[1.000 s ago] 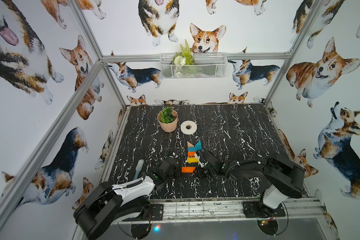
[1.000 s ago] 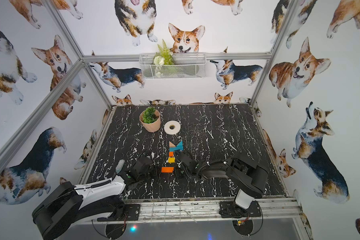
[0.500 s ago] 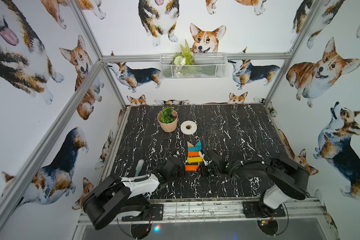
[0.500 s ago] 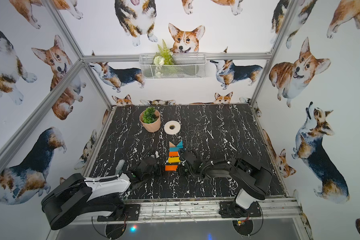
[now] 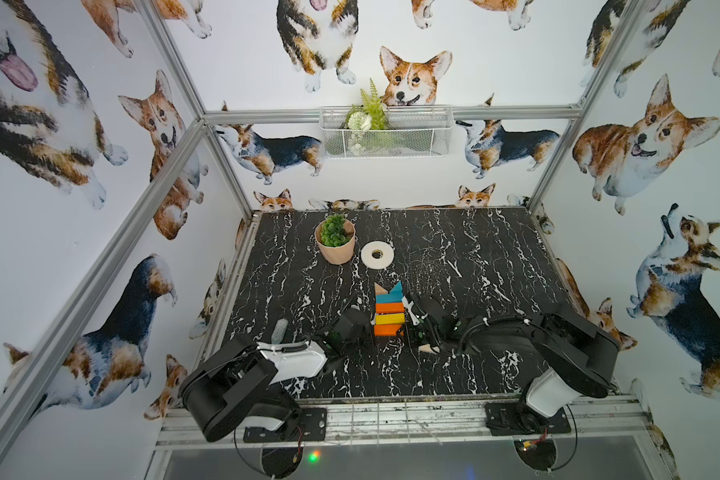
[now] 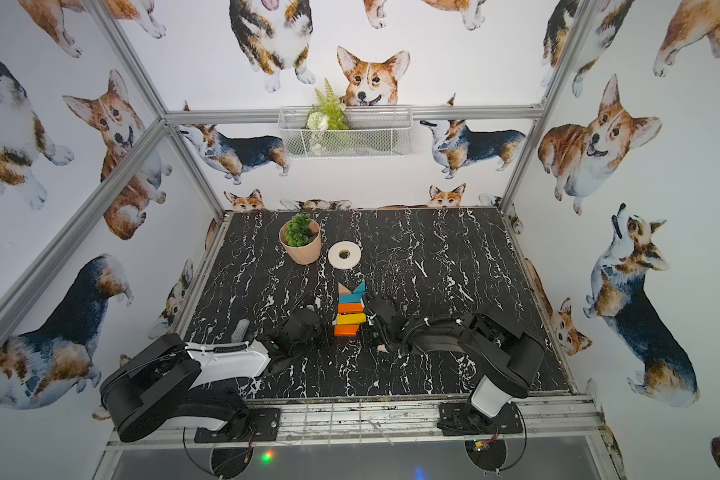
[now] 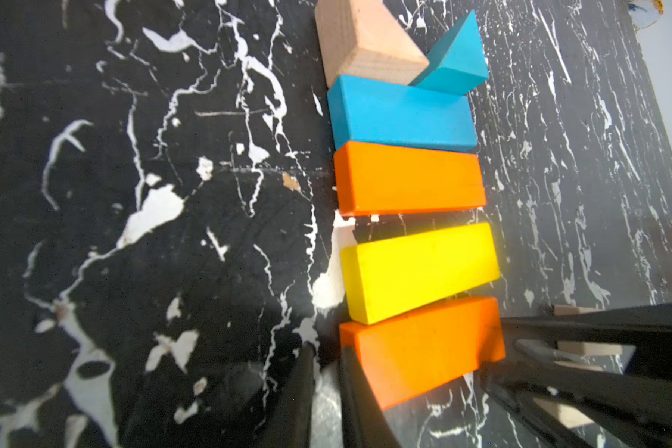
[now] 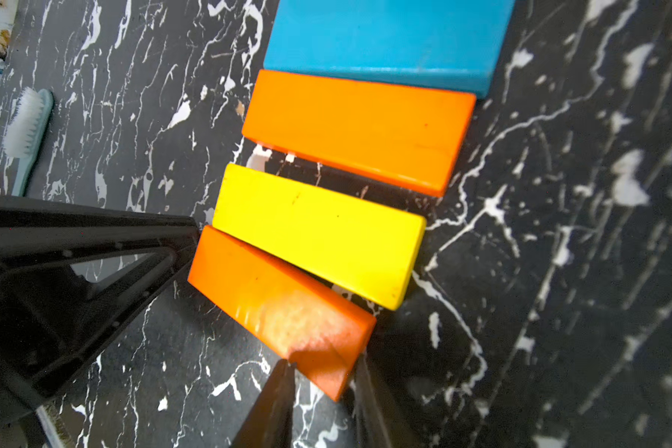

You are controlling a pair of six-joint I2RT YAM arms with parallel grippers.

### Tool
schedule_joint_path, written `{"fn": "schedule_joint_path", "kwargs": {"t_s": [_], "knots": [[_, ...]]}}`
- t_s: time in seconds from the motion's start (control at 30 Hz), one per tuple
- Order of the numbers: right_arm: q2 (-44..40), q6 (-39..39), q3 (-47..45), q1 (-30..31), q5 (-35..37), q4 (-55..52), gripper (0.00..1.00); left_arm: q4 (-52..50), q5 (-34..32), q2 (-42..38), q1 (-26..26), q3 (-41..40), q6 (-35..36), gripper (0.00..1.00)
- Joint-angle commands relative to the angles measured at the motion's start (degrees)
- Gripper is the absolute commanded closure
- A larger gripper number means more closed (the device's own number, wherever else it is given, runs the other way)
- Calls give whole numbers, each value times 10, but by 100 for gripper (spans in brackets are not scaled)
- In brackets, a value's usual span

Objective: Assemble a carrot with building blocks
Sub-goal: Assemble the building block at the center of the board.

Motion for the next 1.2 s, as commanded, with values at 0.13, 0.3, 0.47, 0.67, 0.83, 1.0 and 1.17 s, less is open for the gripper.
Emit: {"fn": "schedule_joint_path", "kwargs": {"t_s": [0.13,0.3,0.47,0.67,0.83,1.0,1.17], "knots": [[1,-11,8,0,-22,-12,69,-34,43,16,-4,14,2,81],[-6,-17,10,-5,-16,-23,67,-36,39,14,-4,13,2,82],[-25,-23,11,-6,1,-42,60,-55,29,1,-4,13,4,81],[-54,-30,5,-7,21,-63,50,-96,2,-30,-4,13,13,80],[-63,-27,-1,-7,22,-68,52,-140,-23,-62,-3,17,23,79],[-71,-18,-20,-7,27,-63,79,-153,-24,-90,-3,7,24,79],[-64,-15,-24,-7,27,-60,93,-147,-16,-96,-3,-2,23,80]]}}
